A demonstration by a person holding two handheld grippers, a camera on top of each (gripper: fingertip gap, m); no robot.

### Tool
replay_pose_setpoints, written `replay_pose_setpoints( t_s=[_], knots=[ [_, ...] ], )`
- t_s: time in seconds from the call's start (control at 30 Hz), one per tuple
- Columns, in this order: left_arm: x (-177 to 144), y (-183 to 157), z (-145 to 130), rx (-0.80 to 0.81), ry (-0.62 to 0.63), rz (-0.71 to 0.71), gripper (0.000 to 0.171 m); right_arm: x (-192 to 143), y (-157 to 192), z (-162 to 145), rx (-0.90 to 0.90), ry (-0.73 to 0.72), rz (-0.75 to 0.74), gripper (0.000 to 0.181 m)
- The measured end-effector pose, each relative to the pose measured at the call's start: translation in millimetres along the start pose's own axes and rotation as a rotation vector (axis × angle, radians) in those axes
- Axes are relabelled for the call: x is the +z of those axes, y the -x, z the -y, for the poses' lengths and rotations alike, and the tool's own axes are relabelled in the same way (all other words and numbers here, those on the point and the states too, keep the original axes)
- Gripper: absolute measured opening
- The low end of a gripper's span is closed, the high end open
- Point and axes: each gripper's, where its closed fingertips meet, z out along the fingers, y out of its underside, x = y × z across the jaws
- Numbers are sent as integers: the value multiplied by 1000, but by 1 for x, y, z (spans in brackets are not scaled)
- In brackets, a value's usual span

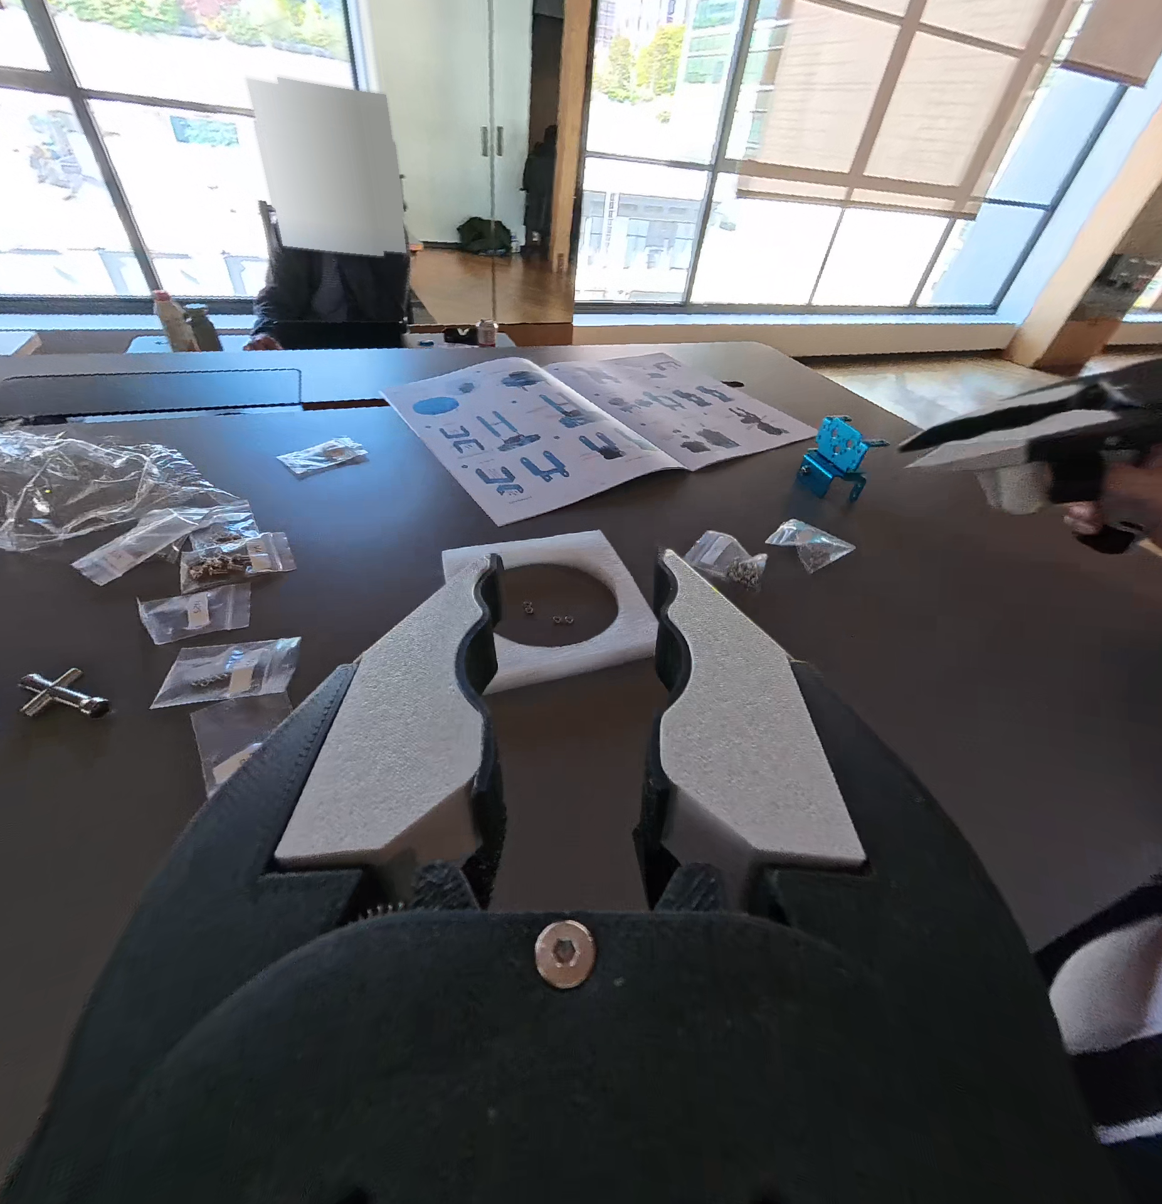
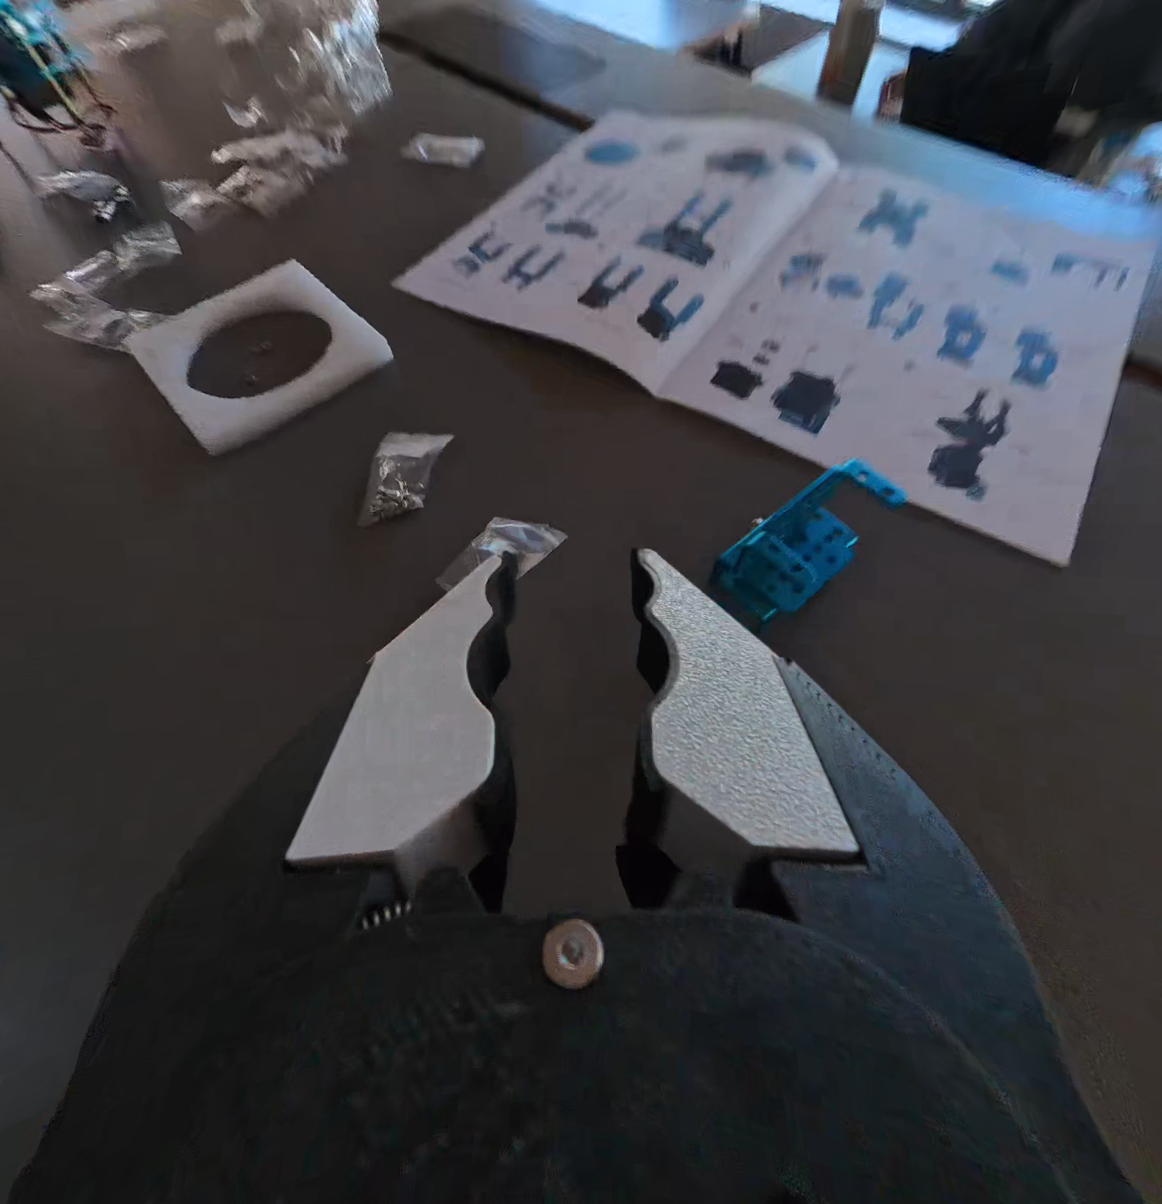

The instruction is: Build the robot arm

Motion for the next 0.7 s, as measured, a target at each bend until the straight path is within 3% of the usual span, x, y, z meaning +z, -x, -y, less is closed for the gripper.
replay_pose_setpoints(
  t_s=[0.17,0.4,0.6,0.7],
  knots=[
    [-16,19,-11,-3,-5,-149,45,42,29,-21,120,137,-114,53],
    [-44,60,-2,10,-13,-291,45,67,18,-32,89,219,-419,54],
    [-56,86,3,8,-11,-348,46,72,19,-43,259,189,-403,51],
    [-57,92,3,6,-14,-359,45,74,23,-42,228,173,-376,36]
  ],
)
